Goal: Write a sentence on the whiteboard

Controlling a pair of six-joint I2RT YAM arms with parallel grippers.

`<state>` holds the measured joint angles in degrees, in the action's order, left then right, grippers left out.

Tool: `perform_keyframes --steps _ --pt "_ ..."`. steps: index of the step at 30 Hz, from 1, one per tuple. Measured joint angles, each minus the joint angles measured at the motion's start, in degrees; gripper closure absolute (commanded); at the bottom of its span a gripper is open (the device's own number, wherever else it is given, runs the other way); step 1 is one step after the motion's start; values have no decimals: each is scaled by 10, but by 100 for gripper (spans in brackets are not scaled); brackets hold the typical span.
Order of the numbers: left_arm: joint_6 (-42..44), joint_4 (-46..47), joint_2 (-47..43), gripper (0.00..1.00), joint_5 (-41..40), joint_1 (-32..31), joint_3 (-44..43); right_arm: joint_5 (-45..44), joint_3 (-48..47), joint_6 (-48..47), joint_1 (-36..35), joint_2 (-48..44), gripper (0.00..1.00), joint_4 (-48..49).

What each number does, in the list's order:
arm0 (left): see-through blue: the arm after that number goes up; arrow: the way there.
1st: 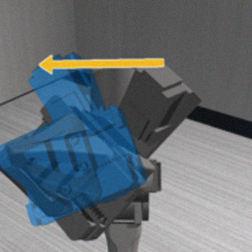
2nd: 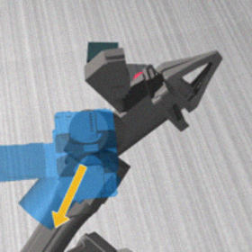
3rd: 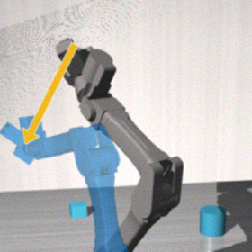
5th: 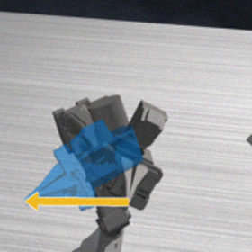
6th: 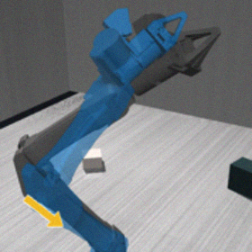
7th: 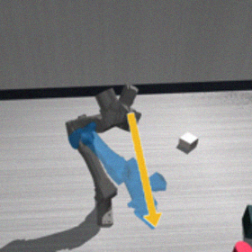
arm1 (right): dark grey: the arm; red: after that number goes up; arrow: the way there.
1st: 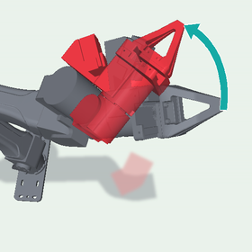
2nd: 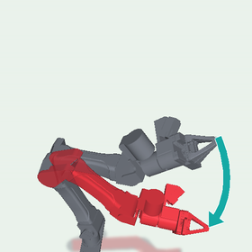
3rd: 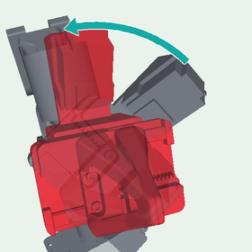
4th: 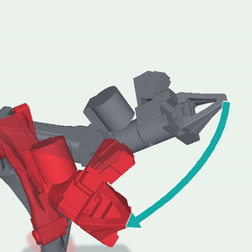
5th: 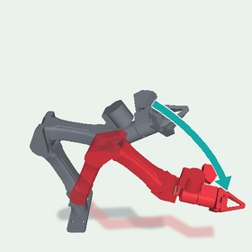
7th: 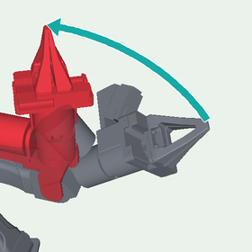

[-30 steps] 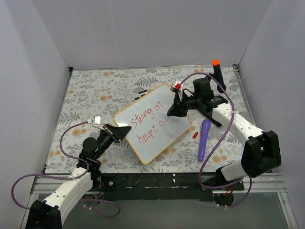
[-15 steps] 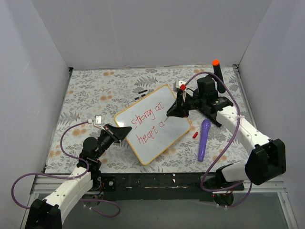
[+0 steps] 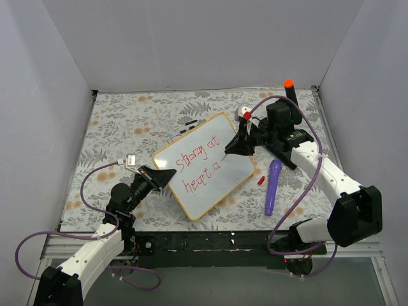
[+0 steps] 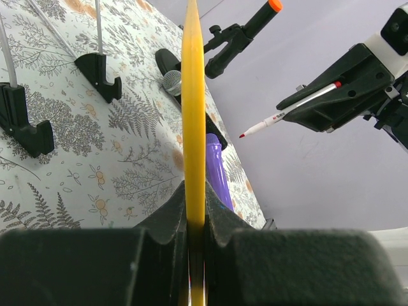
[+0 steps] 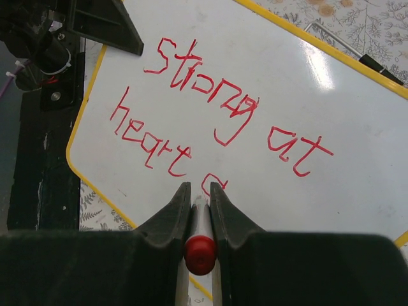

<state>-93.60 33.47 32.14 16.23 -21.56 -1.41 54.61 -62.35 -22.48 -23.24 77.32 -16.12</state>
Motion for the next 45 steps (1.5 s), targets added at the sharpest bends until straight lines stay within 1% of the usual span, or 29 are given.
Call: perform_keyframes --steps 9,26,45 --pt "-1 0 0 100 3 0 0 -1 0 -2 3 3 99 6" --pt "-3 17 20 100 4 0 0 -38 0 45 -11 76 99 73" --pt "-3 22 22 100 5 0 0 -57 -10 67 -12 94 99 94"
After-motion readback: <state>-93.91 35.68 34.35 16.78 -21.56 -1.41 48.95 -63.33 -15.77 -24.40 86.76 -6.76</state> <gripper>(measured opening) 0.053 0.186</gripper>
